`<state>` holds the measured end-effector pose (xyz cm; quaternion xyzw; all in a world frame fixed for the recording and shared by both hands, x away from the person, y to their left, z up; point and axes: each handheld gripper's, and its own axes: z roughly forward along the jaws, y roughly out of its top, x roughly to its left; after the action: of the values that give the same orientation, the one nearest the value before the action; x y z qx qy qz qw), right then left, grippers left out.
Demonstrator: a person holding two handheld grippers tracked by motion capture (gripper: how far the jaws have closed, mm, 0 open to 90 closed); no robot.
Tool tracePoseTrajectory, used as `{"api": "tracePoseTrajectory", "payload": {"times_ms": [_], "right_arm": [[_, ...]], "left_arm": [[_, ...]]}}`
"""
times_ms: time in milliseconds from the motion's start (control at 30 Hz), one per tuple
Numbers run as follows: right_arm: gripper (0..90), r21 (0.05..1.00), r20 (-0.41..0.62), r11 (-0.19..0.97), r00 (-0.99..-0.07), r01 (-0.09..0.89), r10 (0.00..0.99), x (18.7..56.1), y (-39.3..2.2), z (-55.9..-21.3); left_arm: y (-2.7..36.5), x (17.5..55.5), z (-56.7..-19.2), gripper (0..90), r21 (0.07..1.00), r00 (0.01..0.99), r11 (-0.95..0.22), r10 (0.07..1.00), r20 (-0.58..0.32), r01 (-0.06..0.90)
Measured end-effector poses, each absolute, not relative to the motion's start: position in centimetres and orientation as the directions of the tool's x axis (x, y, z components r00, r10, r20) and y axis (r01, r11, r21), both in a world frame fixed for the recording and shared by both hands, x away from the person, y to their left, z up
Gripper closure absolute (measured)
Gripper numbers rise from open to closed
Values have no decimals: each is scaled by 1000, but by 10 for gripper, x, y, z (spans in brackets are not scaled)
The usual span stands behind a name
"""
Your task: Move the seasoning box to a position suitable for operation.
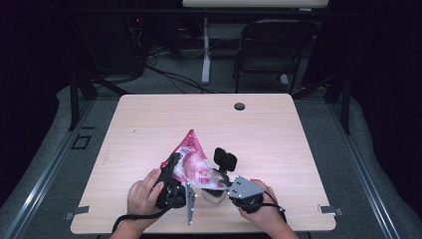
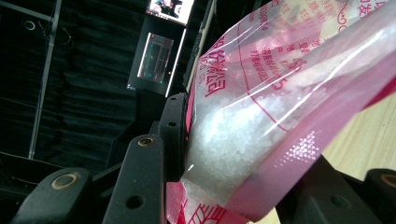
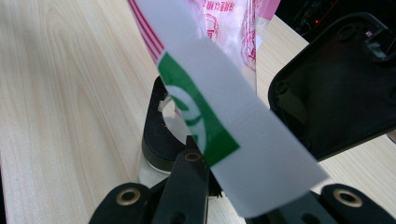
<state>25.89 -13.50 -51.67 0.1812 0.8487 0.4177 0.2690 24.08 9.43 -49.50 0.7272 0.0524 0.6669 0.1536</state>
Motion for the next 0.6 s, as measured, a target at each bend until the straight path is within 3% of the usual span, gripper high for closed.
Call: {"api": "tracePoseTrajectory", "payload": {"times_ms": [600], "right_arm": [[897, 808, -305, 583, -788, 83, 535, 258, -136, -516]], "left_arm": [[94, 241, -495, 660, 299, 107, -945, 287, 952, -134]]}}
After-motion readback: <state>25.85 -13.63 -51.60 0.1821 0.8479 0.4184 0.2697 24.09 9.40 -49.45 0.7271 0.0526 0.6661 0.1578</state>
